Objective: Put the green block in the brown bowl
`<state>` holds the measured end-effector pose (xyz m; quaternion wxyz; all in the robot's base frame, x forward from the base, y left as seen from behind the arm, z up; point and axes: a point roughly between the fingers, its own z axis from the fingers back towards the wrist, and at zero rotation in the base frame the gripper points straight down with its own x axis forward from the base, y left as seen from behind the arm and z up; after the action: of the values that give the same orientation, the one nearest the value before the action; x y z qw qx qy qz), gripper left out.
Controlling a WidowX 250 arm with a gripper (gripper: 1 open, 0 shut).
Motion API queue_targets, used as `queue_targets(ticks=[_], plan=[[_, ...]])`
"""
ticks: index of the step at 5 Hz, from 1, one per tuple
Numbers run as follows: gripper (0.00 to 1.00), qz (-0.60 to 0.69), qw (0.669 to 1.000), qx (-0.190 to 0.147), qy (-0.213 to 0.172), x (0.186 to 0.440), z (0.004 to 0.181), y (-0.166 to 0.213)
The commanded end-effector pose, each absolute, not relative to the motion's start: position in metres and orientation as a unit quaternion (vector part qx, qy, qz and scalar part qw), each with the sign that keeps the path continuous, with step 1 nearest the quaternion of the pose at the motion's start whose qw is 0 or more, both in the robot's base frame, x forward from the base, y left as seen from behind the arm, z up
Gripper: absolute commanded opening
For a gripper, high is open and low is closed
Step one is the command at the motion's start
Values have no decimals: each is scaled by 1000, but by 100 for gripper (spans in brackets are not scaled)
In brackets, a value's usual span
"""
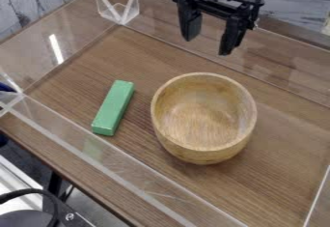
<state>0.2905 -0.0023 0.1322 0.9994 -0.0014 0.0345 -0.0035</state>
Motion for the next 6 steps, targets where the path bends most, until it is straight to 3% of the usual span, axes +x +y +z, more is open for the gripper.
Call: queue_targets(ticks=[1, 3, 6], plan=[[100, -2, 999, 1, 45, 285, 126, 6], [100, 15, 999, 5, 41, 248, 115, 50], [100, 45, 998, 10, 51, 227, 98, 91]])
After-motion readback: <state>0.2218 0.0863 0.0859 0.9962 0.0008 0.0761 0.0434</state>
